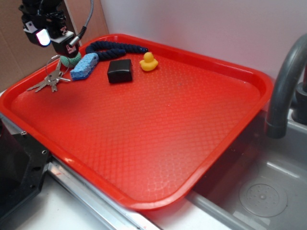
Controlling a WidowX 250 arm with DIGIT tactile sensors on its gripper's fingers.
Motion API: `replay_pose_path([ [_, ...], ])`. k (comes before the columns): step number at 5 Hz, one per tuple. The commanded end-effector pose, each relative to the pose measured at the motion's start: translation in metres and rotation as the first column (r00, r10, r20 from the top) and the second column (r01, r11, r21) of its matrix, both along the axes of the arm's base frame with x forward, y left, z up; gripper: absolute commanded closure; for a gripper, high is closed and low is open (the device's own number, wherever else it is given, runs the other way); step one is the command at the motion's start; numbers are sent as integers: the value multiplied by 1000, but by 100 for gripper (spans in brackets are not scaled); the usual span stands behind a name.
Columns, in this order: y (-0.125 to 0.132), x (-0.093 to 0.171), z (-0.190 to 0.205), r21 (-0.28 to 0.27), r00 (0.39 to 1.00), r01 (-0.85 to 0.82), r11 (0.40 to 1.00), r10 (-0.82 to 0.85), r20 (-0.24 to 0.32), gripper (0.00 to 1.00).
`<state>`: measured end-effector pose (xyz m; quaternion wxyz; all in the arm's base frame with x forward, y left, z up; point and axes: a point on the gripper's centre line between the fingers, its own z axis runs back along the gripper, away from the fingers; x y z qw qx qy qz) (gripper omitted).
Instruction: Grab the silver keys.
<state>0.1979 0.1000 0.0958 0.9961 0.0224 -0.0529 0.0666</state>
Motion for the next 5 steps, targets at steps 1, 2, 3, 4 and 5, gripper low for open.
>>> replay_pose_path([
  [1, 3, 4, 6, 20, 1000, 0, 1000, 0, 26, 0],
  [2, 33, -4, -3, 75, 997, -44, 996, 40, 61, 0],
  [3, 46, 3, -5, 95, 998, -44, 995, 39, 59, 0],
  [4, 47, 7, -14, 89, 999, -36, 995, 32, 43, 0],
  [5, 41, 15, -21, 92, 999, -4, 996, 0, 36, 0],
])
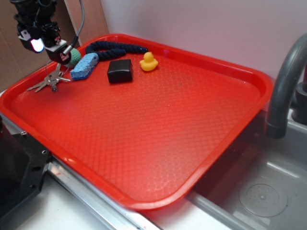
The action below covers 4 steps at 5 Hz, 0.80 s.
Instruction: Grab the silver keys.
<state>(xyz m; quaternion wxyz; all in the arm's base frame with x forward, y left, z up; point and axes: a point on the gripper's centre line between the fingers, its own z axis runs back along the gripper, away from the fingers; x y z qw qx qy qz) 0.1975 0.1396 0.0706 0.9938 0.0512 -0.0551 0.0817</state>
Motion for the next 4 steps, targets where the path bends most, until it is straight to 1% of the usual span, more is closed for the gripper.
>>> replay_pose_path([
  [1, 5, 22, -3, 35, 999, 37, 999, -37, 20, 0],
  [2, 7, 25, -9, 30, 999, 34, 999, -35, 9, 0],
  [4, -12, 29, -22, 29, 998, 58, 998, -57, -27, 0],
])
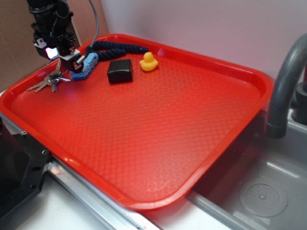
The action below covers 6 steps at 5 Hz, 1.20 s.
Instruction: Grab the silver keys.
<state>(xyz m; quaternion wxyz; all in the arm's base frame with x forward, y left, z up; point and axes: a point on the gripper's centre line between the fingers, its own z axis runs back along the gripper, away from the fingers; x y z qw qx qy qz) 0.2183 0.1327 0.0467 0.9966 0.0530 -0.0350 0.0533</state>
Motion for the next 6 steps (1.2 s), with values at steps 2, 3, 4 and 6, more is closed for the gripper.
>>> replay_pose_path([
  [2, -2, 11, -12, 7, 1000, -28, 1000, 28, 2, 100],
  [3, -1, 12, -23, -1, 999, -31, 1000, 31, -14, 100],
  [4, -1, 12, -23, 1, 999, -32, 1000, 32, -7, 100],
  [6, -1, 9, -28, 9, 999, -39, 999, 39, -5, 100],
])
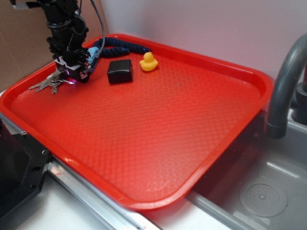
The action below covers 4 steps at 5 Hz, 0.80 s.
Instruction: Grab the silver keys.
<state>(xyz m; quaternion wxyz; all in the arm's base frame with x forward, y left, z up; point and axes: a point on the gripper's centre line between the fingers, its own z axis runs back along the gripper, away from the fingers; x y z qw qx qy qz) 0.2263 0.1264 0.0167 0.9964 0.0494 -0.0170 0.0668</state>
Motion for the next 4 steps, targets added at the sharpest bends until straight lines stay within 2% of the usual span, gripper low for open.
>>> replay_pose_path([
  [1, 6, 1, 2, 22, 999, -17, 1000, 16, 31, 100],
  [2, 6, 0, 5, 22, 999, -18, 1000, 18, 38, 100],
  [3, 3, -5, 16, -4, 999, -35, 999, 35, 30, 100],
  [4, -23, -25, 65, -72, 993, -64, 995, 70, 90, 100],
])
